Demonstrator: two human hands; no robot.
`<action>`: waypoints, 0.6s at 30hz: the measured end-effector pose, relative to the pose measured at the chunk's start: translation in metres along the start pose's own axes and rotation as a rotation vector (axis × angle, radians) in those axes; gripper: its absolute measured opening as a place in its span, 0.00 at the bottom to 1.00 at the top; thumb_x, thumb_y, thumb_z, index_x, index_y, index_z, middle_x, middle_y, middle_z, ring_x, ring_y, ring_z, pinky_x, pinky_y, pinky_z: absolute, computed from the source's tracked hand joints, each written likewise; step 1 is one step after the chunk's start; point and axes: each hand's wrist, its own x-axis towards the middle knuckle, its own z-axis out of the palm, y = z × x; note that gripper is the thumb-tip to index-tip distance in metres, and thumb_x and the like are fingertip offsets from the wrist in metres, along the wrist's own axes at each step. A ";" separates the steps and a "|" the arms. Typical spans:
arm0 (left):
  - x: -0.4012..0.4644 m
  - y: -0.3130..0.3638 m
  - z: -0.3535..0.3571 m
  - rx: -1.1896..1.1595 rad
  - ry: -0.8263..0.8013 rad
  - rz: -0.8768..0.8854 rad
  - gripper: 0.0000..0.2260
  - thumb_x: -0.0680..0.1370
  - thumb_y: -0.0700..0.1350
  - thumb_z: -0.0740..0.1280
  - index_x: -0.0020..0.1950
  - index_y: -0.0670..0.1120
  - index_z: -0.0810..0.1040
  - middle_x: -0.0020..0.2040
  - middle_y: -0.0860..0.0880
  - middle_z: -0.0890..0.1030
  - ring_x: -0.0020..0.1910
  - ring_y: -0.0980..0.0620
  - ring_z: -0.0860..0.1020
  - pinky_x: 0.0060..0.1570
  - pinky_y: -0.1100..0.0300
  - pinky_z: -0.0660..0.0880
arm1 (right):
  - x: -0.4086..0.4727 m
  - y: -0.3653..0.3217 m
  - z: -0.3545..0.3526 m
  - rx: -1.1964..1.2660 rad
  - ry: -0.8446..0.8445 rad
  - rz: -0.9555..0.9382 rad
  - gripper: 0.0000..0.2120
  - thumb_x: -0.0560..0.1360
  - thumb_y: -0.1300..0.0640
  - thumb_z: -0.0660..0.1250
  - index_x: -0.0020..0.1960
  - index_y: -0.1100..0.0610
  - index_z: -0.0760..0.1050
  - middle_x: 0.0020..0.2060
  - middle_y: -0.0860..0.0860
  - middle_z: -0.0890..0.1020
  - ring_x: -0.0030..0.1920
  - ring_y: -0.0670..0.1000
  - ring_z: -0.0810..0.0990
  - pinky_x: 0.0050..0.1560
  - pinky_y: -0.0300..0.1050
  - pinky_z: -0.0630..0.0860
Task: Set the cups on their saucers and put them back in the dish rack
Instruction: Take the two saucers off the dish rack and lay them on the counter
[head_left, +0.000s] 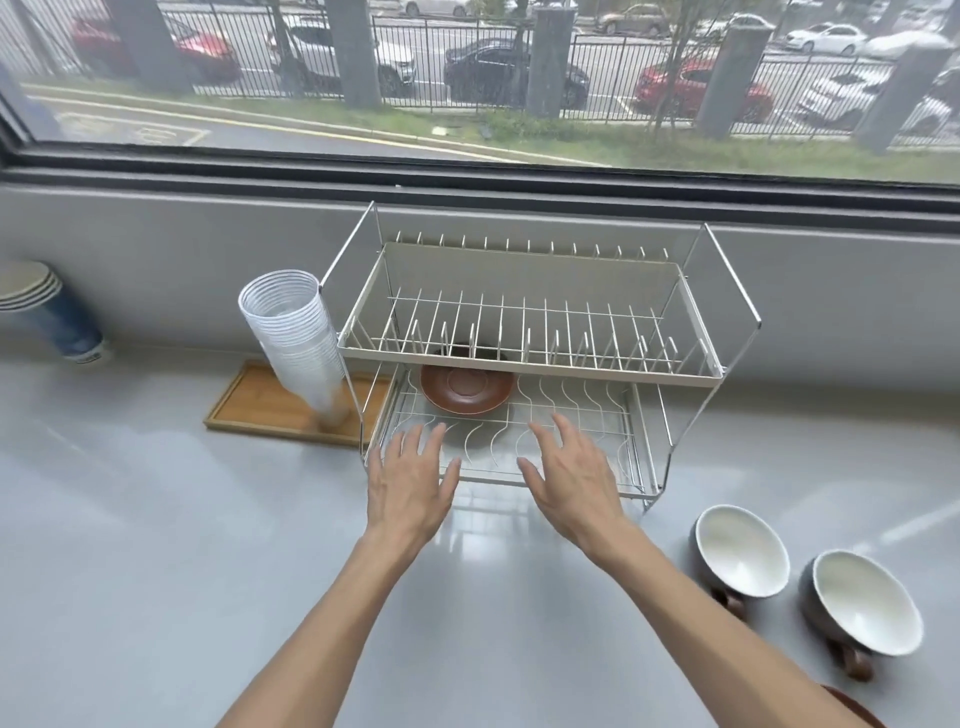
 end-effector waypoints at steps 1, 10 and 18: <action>0.007 0.000 0.001 0.000 0.000 -0.002 0.24 0.82 0.58 0.56 0.77 0.52 0.65 0.75 0.48 0.70 0.75 0.46 0.66 0.75 0.46 0.58 | 0.008 0.000 0.002 0.003 -0.001 -0.002 0.25 0.82 0.45 0.57 0.77 0.51 0.62 0.77 0.57 0.62 0.75 0.59 0.63 0.71 0.55 0.63; 0.076 -0.003 0.010 -0.031 0.051 -0.020 0.22 0.82 0.56 0.59 0.73 0.48 0.71 0.69 0.44 0.76 0.70 0.43 0.71 0.70 0.46 0.66 | 0.077 -0.005 0.015 0.037 -0.016 0.003 0.22 0.82 0.45 0.58 0.72 0.53 0.66 0.65 0.57 0.74 0.66 0.60 0.72 0.62 0.53 0.70; 0.128 -0.004 0.014 -0.444 -0.021 -0.218 0.21 0.82 0.54 0.60 0.70 0.43 0.71 0.66 0.40 0.78 0.66 0.37 0.75 0.58 0.51 0.71 | 0.130 -0.016 0.023 0.187 -0.044 0.060 0.24 0.82 0.47 0.58 0.74 0.59 0.65 0.67 0.63 0.73 0.67 0.64 0.72 0.66 0.56 0.68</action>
